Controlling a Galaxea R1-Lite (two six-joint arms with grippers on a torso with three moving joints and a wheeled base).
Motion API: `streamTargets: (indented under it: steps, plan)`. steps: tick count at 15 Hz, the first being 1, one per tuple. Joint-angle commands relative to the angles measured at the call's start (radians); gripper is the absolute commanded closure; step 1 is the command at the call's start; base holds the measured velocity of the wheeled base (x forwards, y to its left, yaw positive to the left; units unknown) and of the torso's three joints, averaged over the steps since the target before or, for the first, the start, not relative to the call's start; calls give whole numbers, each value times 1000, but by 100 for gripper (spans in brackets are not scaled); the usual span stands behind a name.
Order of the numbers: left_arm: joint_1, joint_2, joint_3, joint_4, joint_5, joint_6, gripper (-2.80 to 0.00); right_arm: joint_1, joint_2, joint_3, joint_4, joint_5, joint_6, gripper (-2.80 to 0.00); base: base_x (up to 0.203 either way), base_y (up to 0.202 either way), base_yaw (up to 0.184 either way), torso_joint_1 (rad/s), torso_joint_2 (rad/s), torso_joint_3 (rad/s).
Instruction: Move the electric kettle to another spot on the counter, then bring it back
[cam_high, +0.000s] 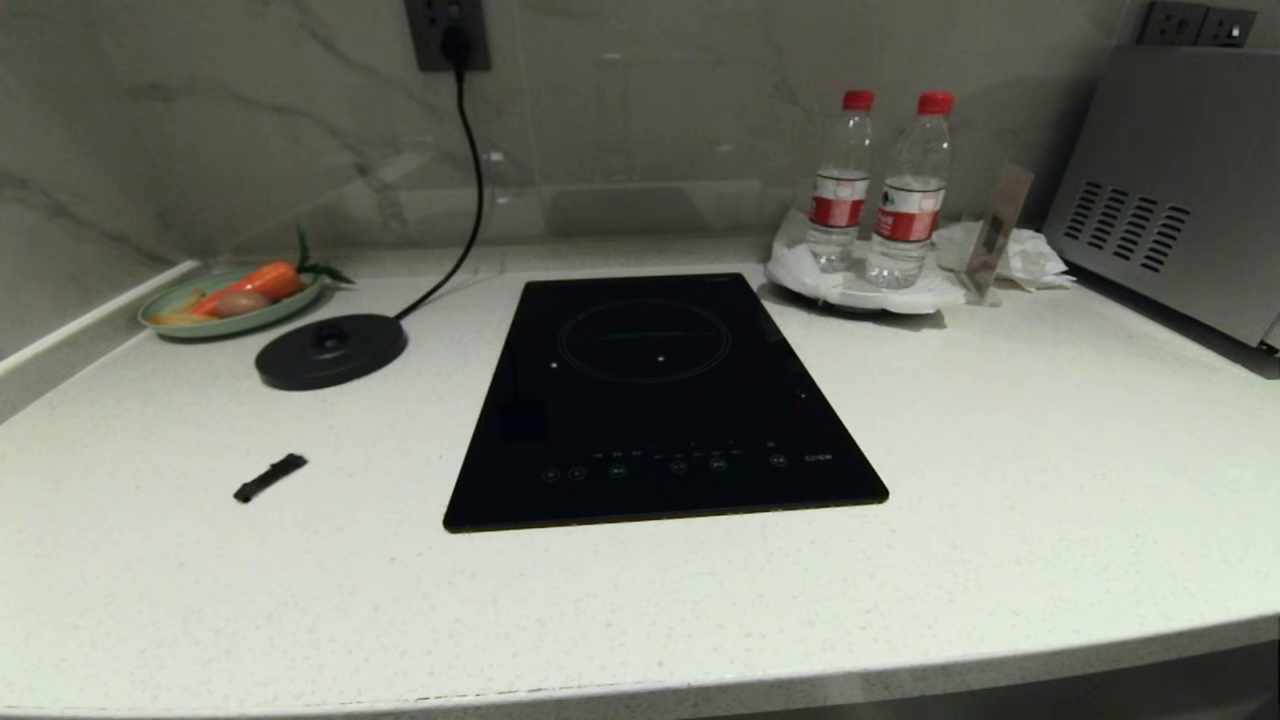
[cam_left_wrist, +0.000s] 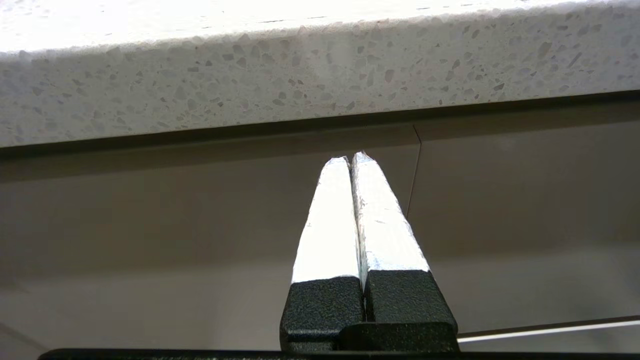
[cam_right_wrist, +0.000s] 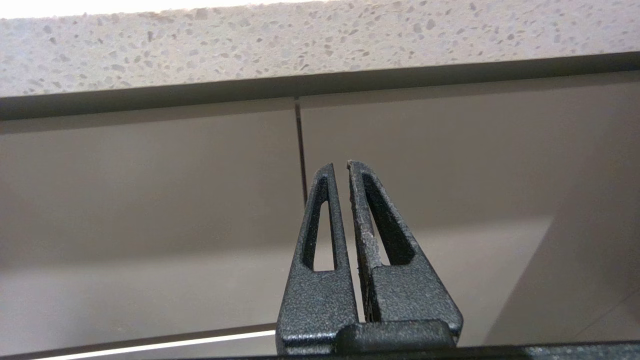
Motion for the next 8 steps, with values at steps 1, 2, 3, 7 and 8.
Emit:
streamTargets:
  steps: [1, 2, 3, 7, 8]
  plan:
    - [0, 2, 0, 0, 0, 0, 0, 0, 0, 0, 0, 0, -1, 0, 0, 0, 0, 0, 0, 0]
    - [0, 2, 0, 0, 0, -2, 0, 0, 0, 0, 0, 0, 1, 0, 0, 0, 0, 0, 0, 0]
    - [0, 2, 0, 0, 0, -2, 0, 0, 0, 0, 0, 0, 2, 0, 0, 0, 0, 0, 0, 0]
    - [0, 2, 0, 0, 2, -3, 0, 0, 0, 0, 0, 0, 1, 0, 0, 0, 0, 0, 0, 0]
    - [0, 2, 0, 0, 2, -3, 0, 0, 0, 0, 1, 0, 2, 0, 0, 0, 0, 0, 0, 0]
